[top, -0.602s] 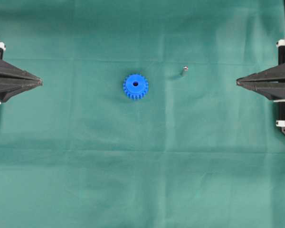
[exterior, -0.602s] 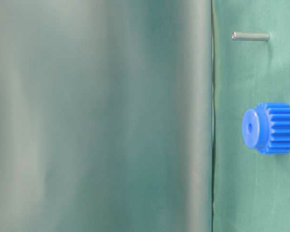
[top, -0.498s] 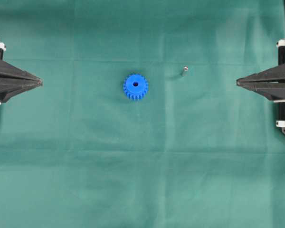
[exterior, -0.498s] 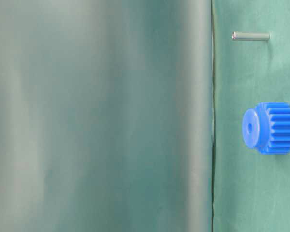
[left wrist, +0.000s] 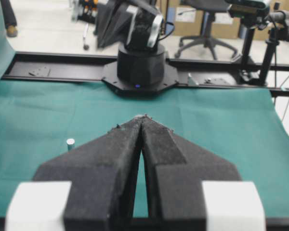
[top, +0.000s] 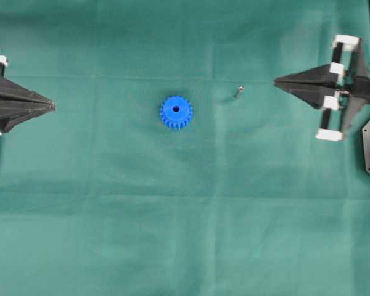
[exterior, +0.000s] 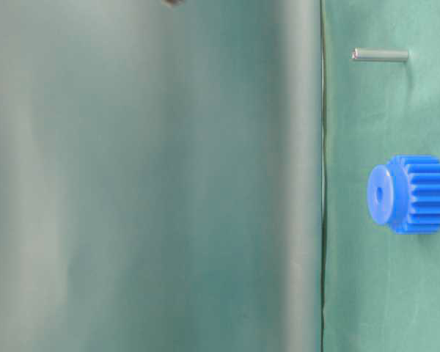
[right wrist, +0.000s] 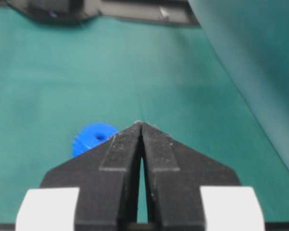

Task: Insert the shaft placed at a random location into the center hole of the small gear at another random location.
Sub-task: 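Move the right gripper open toward the silver shaft on the table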

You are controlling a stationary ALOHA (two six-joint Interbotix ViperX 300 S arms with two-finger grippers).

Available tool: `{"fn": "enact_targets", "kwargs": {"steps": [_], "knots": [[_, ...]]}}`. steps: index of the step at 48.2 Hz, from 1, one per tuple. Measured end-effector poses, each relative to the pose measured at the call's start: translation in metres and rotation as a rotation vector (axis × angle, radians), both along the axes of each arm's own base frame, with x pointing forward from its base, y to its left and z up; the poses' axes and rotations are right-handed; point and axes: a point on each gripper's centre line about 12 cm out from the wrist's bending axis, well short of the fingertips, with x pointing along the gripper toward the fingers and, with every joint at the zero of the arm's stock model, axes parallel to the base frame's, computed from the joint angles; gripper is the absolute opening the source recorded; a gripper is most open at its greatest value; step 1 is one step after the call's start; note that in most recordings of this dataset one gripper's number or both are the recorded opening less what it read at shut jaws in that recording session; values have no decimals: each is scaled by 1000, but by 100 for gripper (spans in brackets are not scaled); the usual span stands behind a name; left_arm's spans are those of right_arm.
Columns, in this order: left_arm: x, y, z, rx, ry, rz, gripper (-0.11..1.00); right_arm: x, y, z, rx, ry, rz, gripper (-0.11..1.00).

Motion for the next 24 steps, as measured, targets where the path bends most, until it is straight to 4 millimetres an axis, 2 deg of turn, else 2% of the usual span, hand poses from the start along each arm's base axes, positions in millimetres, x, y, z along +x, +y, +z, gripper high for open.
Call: {"fn": "enact_targets", "kwargs": {"steps": [2,5,13,15,21,24], "knots": [[0,0,0,-3,0,0,-1,3,-5,-8,7,9,-20,5],[0,0,0,-6,-2,0,-1,8,-12,-21,18,37,-44,18],[0,0,-3,-6,6,0,-1,20,-24,-56,47,119,-79,68],[-1,0,-2,-5,5,0,-1,23,-25,-63,50,131,-81,70],[-1,0,-4,-6,11,0,-1,30,-29,-83,63,159,-91,61],[-1,0,-5,-6,11,0,-1,33,-31,-91,69,164,-100,60]]}}
